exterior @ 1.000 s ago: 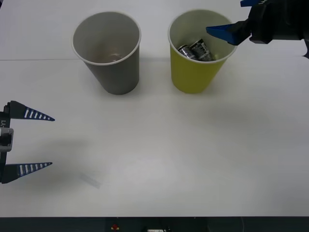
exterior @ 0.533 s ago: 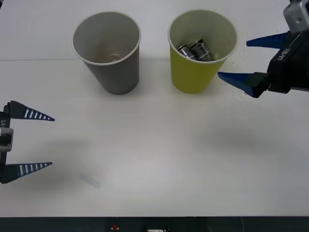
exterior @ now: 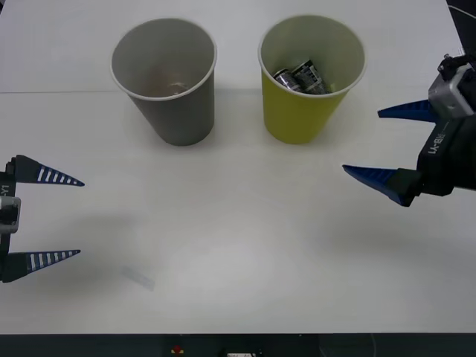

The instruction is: Put the can into the green bin and the plastic bottle into the gray bin

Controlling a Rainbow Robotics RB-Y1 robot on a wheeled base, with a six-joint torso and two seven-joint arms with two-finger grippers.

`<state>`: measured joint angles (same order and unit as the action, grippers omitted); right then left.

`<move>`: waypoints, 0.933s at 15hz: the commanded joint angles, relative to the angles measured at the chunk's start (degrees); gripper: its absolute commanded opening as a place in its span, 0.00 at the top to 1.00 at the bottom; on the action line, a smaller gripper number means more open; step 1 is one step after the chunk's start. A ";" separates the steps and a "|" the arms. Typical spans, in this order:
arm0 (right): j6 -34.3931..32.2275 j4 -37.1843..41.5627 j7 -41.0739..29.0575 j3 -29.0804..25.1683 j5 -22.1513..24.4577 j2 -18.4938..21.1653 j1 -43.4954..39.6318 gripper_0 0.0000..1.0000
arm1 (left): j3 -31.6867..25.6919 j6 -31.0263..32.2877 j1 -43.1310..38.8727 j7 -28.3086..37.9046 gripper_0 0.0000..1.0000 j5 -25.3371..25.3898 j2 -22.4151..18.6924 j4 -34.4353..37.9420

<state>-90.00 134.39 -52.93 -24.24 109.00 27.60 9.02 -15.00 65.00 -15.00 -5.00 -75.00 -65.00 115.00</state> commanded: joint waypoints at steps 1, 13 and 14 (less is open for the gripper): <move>0.00 -0.01 4.33 0.33 0.52 -0.01 -3.13 0.00 | 0.00 0.00 0.00 0.00 0.00 0.00 0.00 0.00; 3.69 -11.26 27.88 3.15 0.60 0.87 -11.30 0.00 | 0.00 0.00 0.00 0.00 0.00 0.00 0.00 0.00; 4.39 -11.26 28.50 3.23 -0.10 2.10 -12.53 0.00 | 0.00 0.00 0.00 0.00 0.00 0.00 0.00 0.00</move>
<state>-86.08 123.21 -25.01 -21.06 109.37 28.89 -2.71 -15.00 65.00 -15.00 -5.00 -75.00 -65.00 115.00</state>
